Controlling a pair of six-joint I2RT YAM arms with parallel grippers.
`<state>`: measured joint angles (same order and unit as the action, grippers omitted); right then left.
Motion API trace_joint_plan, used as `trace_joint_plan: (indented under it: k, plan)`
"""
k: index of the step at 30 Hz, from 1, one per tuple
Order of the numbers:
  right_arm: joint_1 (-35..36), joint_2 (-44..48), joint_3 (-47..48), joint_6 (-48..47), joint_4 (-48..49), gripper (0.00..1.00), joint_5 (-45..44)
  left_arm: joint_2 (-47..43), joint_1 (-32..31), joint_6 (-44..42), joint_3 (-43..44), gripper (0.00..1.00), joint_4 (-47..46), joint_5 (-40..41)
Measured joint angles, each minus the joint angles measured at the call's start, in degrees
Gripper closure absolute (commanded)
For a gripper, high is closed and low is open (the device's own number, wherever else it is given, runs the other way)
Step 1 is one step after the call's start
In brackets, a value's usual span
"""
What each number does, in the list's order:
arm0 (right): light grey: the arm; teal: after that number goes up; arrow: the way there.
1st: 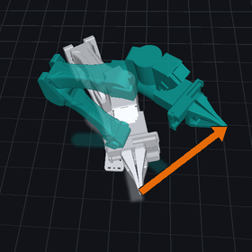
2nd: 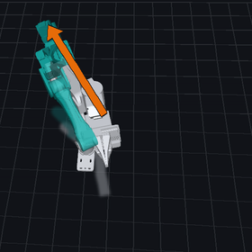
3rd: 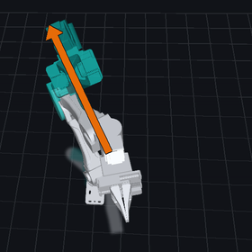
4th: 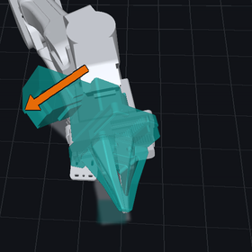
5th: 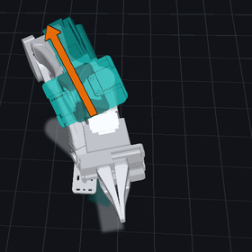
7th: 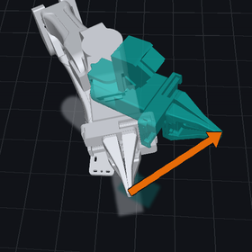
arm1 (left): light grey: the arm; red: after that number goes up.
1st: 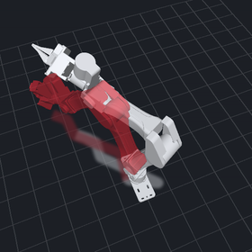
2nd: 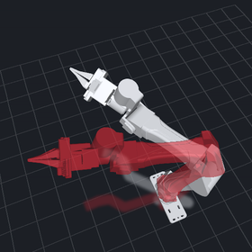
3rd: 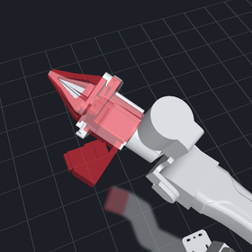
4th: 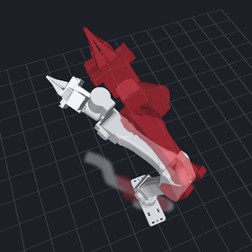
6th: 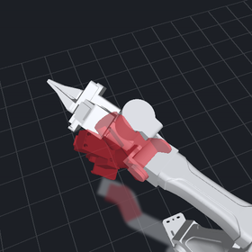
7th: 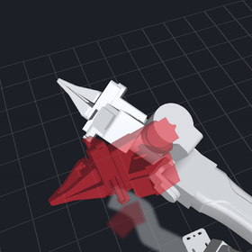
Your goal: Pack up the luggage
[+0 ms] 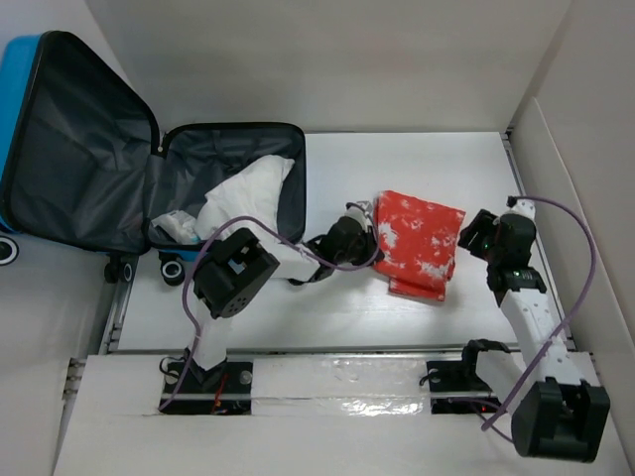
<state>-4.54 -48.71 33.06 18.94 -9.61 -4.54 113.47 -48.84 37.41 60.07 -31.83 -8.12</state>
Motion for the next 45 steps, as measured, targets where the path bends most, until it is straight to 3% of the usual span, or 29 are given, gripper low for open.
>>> trace_joint_plan:
  k: [5, 12, 16, 17, 18, 21, 22, 26, 29, 32, 36, 37, 38, 40, 41, 43, 45]
  plan:
    - [-1.4, -4.9, -2.1, -0.7, 0.4, 0.29, 12.0, -0.5, -8.2, 2.5, -2.7, 1.00, -4.2, 2.9]
    - [-2.2, -4.9, -8.3, 0.6, 3.1, 0.35, 14.9, 0.2, -11.8, 5.4, -3.9, 1.00, -7.9, 2.1]
    - [-3.0, -15.3, -7.5, 1.8, 9.0, 0.39, 15.8, 0.2, -12.8, 5.7, -4.4, 1.00, -8.9, 3.3]
    - [-3.0, -18.5, -6.5, 1.9, 10.0, 0.39, 16.7, 0.2, -13.4, 5.7, -4.5, 0.96, -9.1, 3.9]
    - [-3.0, -21.9, -4.9, 2.3, 10.8, 0.39, 17.5, 0.2, -14.0, 5.8, -4.6, 0.83, -9.4, 4.7]
    - [-1.2, -31.9, 3.1, 3.3, 13.2, 0.38, 20.4, 0.2, -16.3, 5.9, -4.6, 0.64, -10.0, 5.0]
    - [0.2, -36.0, 6.8, 3.4, 13.8, 0.38, 21.0, 0.2, -17.2, 6.1, -4.6, 0.53, -10.2, 4.6]
    - [6.4, -52.0, 24.6, 2.9, 14.7, 0.36, 23.5, 0.2, -19.7, 6.4, -4.8, 0.41, -10.2, 1.7]
    - [10.1, -57.8, 33.4, 1.7, 14.8, 0.30, 25.4, -0.3, -20.2, 5.6, -5.1, 0.36, -9.7, 0.9]
    - [11.2, -54.6, 33.1, 0.3, 13.8, 0.26, 26.0, -5.4, -19.7, 2.8, -6.7, 0.33, -4.4, 4.1]
    - [8.7, -41.9, 27.3, -0.3, 15.1, 0.26, 25.4, -14.8, -15.7, -2.7, -4.6, 0.34, 4.0, 10.0]
    - [7.8, -37.8, 24.7, -0.3, 16.0, 0.32, 24.8, -15.7, -13.6, -3.7, -2.4, 0.34, 5.8, 10.5]
    - [7.2, -33.4, 22.0, -0.3, 16.4, 0.64, 24.2, -15.8, -11.2, -4.7, 0.1, 0.35, 7.0, 11.0]
    - [6.5, -24.5, 16.7, -0.3, 17.6, 0.93, 23.4, -15.2, -6.3, -6.1, 4.3, 0.35, 8.7, 11.7]
    - [6.4, -20.7, 14.5, -0.4, 17.7, 1.00, 23.0, -14.7, -4.4, -6.6, 5.7, 0.35, 9.1, 12.2]
    - [6.4, -13.4, 10.4, -0.3, 17.9, 1.00, 22.7, -11.9, 0.0, -7.6, 9.5, 0.35, 11.8, 12.5]
    - [6.4, -7.1, 7.4, -0.7, 16.9, 0.92, 22.3, -7.0, 3.2, -8.4, 14.4, 0.30, 14.5, 12.5]
